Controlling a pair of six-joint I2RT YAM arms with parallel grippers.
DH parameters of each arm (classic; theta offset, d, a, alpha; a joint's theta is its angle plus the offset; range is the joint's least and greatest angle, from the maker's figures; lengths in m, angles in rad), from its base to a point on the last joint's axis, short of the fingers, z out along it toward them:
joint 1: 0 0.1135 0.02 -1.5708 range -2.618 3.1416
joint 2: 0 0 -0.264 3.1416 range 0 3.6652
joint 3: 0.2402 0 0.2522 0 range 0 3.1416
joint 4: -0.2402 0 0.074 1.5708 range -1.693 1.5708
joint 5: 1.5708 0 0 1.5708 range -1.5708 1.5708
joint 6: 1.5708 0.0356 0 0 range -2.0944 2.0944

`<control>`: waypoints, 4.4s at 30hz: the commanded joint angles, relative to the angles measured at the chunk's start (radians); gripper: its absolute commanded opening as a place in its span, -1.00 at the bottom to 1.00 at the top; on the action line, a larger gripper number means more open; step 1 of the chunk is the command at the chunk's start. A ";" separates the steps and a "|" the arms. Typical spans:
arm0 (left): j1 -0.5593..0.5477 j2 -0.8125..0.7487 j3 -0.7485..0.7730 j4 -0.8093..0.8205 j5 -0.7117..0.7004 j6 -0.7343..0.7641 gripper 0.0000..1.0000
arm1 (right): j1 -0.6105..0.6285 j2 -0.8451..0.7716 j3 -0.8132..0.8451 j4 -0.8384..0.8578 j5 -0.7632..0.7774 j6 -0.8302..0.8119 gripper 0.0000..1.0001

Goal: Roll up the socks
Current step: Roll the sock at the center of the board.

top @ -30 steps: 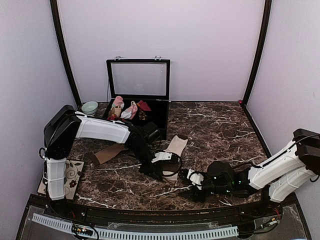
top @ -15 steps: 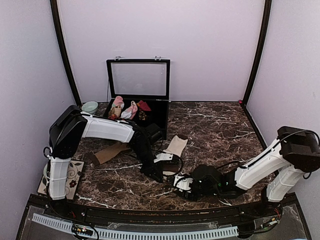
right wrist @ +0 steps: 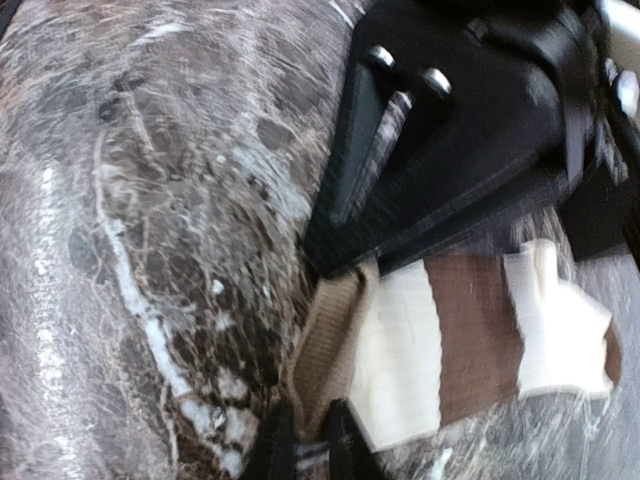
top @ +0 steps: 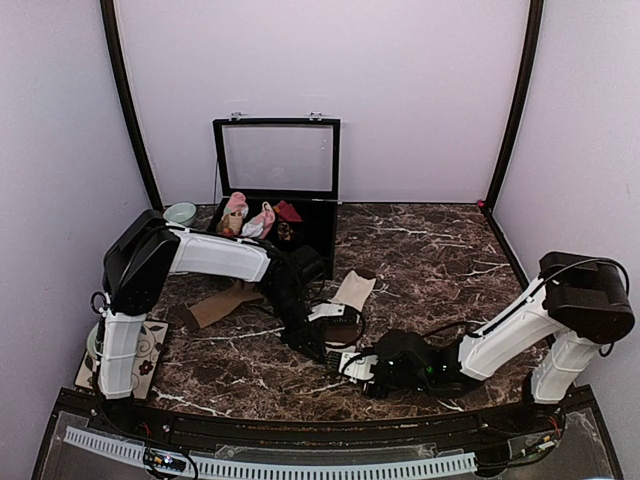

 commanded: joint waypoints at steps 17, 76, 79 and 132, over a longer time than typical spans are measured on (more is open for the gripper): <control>0.039 -0.315 -0.320 0.201 -0.087 0.048 0.87 | -0.059 -0.063 -0.112 0.158 -0.197 0.486 -1.00; -0.019 -0.263 -0.373 0.485 -0.273 -0.086 0.09 | -0.326 0.139 0.195 -0.372 -0.712 0.855 -1.00; -0.019 -0.266 -0.396 0.498 -0.297 -0.071 0.08 | -0.328 0.143 0.212 -0.398 -0.710 0.851 -1.00; -0.116 -0.323 -0.449 0.423 -0.261 0.206 0.08 | -0.369 0.217 0.279 -0.607 -0.711 0.876 -1.00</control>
